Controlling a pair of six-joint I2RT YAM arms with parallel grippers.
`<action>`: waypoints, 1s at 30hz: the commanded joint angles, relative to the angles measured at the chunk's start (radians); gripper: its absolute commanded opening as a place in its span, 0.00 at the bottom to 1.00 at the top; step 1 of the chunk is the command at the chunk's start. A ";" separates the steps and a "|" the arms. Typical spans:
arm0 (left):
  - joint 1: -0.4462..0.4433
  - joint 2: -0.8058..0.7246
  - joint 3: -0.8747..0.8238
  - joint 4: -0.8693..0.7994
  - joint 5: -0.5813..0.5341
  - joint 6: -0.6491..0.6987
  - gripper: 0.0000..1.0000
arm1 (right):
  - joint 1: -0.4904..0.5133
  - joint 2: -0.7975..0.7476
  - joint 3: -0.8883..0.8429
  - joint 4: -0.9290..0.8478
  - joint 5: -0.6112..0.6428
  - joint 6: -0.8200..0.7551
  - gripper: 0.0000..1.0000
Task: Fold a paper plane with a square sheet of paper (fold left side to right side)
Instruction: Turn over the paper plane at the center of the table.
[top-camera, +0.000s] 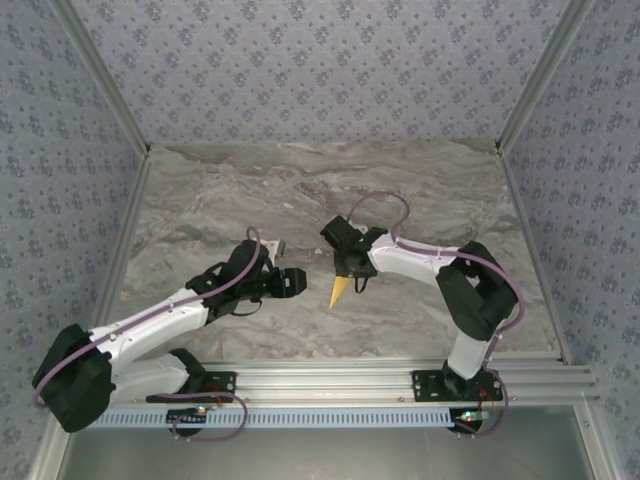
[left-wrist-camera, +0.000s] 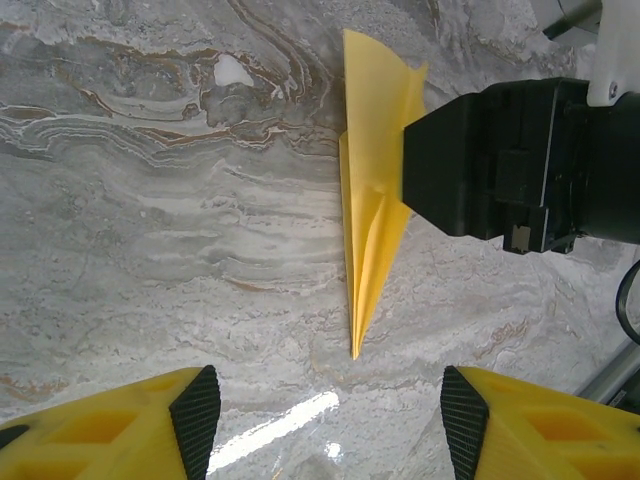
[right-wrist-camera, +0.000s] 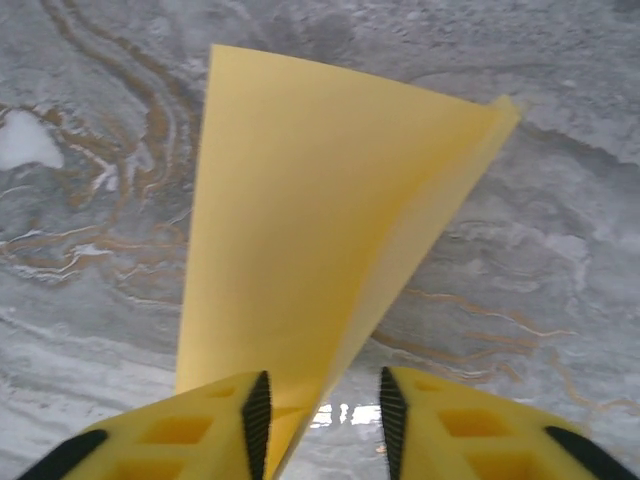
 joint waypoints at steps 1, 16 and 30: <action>0.002 -0.016 -0.001 -0.014 -0.015 0.017 0.63 | 0.004 -0.062 -0.029 -0.052 0.055 0.031 0.26; 0.002 -0.028 0.044 -0.104 -0.108 0.020 0.63 | -0.018 -0.374 -0.092 0.122 -0.204 -0.164 0.00; 0.001 -0.073 0.064 -0.181 -0.183 0.005 0.64 | -0.257 -0.326 -0.462 0.518 -0.606 -0.166 0.01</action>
